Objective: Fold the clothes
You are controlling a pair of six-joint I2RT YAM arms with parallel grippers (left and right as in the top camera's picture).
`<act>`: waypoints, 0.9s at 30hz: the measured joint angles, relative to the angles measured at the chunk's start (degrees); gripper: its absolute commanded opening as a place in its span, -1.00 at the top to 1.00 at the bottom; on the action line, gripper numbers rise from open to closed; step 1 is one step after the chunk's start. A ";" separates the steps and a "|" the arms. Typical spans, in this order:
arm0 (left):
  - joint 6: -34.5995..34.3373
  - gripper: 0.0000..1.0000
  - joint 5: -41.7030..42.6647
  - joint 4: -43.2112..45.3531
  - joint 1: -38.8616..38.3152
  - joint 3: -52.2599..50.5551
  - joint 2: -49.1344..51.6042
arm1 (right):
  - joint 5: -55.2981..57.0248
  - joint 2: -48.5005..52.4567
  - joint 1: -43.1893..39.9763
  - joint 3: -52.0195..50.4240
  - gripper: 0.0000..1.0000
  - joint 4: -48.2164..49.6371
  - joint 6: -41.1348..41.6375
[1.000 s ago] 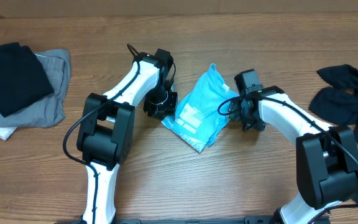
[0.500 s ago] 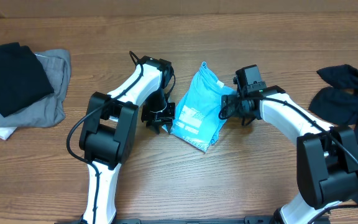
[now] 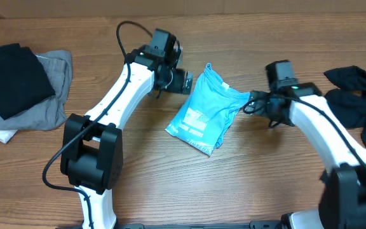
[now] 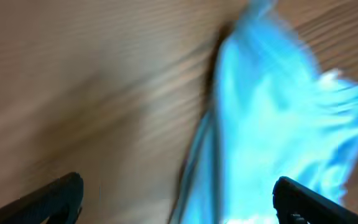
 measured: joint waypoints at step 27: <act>-0.28 0.14 31.71 25.75 -1.05 1.01 18.97 | 0.35 -3.43 0.00 0.26 -1.00 -9.55 0.81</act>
